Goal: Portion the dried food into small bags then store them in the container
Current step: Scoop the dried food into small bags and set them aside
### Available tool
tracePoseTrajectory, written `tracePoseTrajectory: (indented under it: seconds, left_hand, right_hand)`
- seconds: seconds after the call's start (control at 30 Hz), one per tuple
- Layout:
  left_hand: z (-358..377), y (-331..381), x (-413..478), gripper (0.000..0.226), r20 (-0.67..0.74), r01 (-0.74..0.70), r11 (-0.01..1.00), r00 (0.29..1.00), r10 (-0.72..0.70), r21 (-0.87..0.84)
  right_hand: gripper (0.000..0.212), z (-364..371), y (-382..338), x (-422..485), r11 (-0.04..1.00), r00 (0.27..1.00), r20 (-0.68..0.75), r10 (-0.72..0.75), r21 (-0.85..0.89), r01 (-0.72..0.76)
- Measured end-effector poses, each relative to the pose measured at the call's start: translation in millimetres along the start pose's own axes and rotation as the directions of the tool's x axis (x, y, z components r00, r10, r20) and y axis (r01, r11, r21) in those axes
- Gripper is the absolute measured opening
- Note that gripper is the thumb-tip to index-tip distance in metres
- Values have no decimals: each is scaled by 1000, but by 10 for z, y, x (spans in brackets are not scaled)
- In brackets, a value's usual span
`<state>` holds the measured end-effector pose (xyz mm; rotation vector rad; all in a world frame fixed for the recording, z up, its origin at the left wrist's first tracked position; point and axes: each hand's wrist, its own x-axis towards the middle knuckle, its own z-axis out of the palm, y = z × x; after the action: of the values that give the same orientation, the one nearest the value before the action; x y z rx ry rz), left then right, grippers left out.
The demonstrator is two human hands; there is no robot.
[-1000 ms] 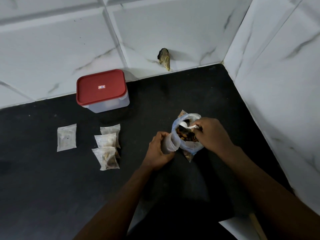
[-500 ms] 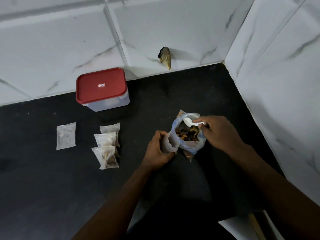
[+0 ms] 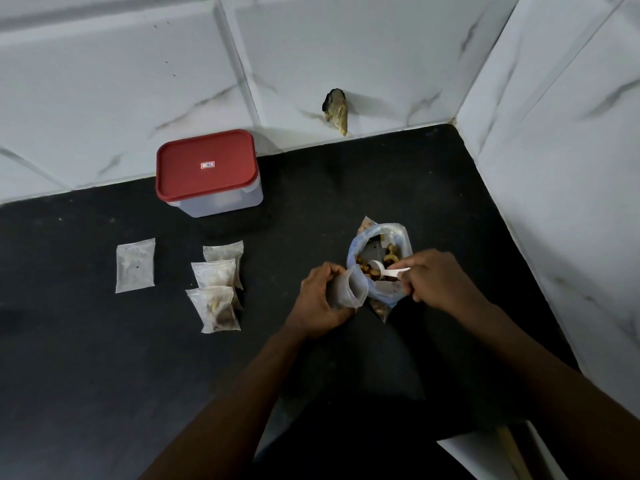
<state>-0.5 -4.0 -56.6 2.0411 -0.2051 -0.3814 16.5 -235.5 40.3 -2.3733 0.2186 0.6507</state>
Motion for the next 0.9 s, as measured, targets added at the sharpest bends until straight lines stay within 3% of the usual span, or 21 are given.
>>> tracePoseTrajectory:
  seconds: [0.13,0.23,0.33,0.43,0.57,0.67,0.77,0.9]
  left_hand:
    - [-5,-28,-6,68,39,8,1000,999,-9,29]
    - [-23,-33,-5,70,66,15,1000,998,-17,27]
    - [-29,-26,-18,75,77,12,1000,997,-13,25]
    - [-3,-31,-45,75,80,18,1000,997,-20,20]
    - [24,24,-90,67,64,-16,1000,998,15,7]
    - [15,96,-109,64,54,-43,999,998,43,5]
    - [0,105,-116,67,75,-32,999,997,32,1]
    - [-4,88,-114,71,83,-35,999,996,34,15]
  right_hand:
    - [24,24,-14,14,957,986,104,134,246,-156]
    - [25,82,11,-13,848,968,145,203,468,-248]
    - [25,134,42,-74,755,955,189,230,584,-298]
    - [24,101,86,-112,733,949,205,240,603,-315]
    - [24,135,51,-83,916,978,52,201,345,-207]
    - [26,268,-32,-60,960,994,-22,107,264,-97]
    - [22,263,-60,-33,882,979,55,195,427,-199]
    - [22,129,40,-25,687,935,202,291,636,-351]
